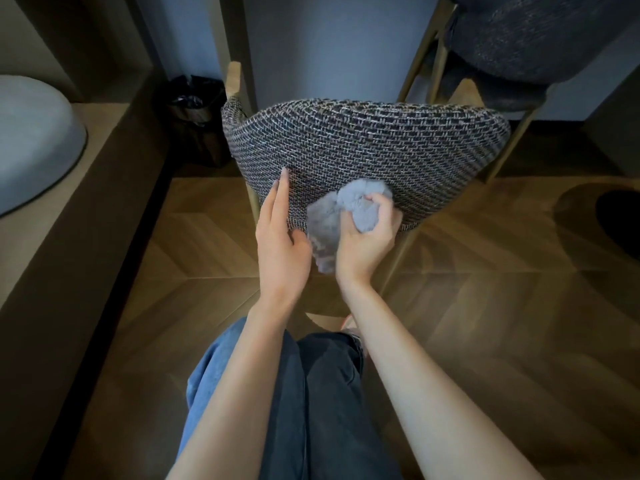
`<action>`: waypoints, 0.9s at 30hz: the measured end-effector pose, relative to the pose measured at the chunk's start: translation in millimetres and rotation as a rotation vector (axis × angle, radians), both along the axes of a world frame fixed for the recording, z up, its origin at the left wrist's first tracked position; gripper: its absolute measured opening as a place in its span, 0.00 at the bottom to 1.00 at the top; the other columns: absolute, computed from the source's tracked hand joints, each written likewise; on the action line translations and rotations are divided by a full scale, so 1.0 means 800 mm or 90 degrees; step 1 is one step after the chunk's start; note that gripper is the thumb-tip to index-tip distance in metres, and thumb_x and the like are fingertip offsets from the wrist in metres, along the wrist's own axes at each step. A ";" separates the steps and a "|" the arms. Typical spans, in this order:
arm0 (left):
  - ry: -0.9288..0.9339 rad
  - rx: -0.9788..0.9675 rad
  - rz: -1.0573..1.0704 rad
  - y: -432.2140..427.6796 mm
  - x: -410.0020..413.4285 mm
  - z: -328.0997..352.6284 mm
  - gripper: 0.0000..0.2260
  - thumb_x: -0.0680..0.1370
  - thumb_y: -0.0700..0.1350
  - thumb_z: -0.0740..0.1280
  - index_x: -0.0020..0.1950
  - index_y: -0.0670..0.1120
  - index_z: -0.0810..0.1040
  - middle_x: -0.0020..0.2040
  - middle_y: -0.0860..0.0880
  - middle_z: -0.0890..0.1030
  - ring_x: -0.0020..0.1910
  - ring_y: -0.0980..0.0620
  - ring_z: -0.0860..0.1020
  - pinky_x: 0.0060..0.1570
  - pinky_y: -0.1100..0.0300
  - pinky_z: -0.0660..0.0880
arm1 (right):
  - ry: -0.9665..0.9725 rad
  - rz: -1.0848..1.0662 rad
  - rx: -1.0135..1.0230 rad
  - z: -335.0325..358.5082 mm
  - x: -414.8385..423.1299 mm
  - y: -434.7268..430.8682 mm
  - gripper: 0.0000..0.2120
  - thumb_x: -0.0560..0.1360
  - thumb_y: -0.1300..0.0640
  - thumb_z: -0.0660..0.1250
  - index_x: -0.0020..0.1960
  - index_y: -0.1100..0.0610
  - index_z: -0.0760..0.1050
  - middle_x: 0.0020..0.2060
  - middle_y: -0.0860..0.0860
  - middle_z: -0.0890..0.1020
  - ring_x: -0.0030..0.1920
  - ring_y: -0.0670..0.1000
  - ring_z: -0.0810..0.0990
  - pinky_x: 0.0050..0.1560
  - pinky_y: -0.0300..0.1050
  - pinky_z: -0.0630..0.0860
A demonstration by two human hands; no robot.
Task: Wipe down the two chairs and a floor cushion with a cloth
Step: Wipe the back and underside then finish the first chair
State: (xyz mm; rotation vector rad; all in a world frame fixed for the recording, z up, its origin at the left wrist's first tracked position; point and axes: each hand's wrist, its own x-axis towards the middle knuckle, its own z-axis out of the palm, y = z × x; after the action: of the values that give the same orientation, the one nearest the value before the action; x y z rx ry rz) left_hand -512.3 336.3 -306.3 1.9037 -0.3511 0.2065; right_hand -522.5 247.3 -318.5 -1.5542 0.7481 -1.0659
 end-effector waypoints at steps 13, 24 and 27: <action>0.024 -0.067 0.030 0.006 0.000 0.007 0.34 0.73 0.25 0.56 0.77 0.48 0.60 0.72 0.56 0.65 0.73 0.60 0.61 0.70 0.71 0.58 | -0.202 -0.030 -0.196 0.102 -0.012 0.000 0.14 0.67 0.65 0.76 0.50 0.56 0.79 0.45 0.53 0.77 0.47 0.36 0.75 0.53 0.30 0.70; 0.073 -0.086 0.018 0.008 0.000 -0.003 0.33 0.75 0.27 0.57 0.75 0.53 0.62 0.72 0.58 0.65 0.72 0.51 0.66 0.70 0.49 0.65 | 0.062 0.088 0.056 -0.020 0.001 0.007 0.13 0.64 0.76 0.72 0.48 0.69 0.82 0.45 0.62 0.81 0.44 0.51 0.79 0.47 0.38 0.76; 0.106 -0.089 0.045 0.012 -0.001 -0.005 0.31 0.75 0.27 0.57 0.74 0.52 0.65 0.71 0.55 0.68 0.71 0.60 0.64 0.71 0.57 0.63 | 0.078 0.107 0.054 -0.022 -0.008 0.011 0.14 0.65 0.73 0.74 0.49 0.65 0.82 0.46 0.60 0.82 0.43 0.41 0.78 0.44 0.28 0.71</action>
State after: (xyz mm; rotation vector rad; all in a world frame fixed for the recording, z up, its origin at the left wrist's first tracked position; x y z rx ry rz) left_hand -513.2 346.1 -310.6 1.7819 -0.1532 0.1157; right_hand -529.1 256.5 -336.2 -1.5900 0.7213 -0.8119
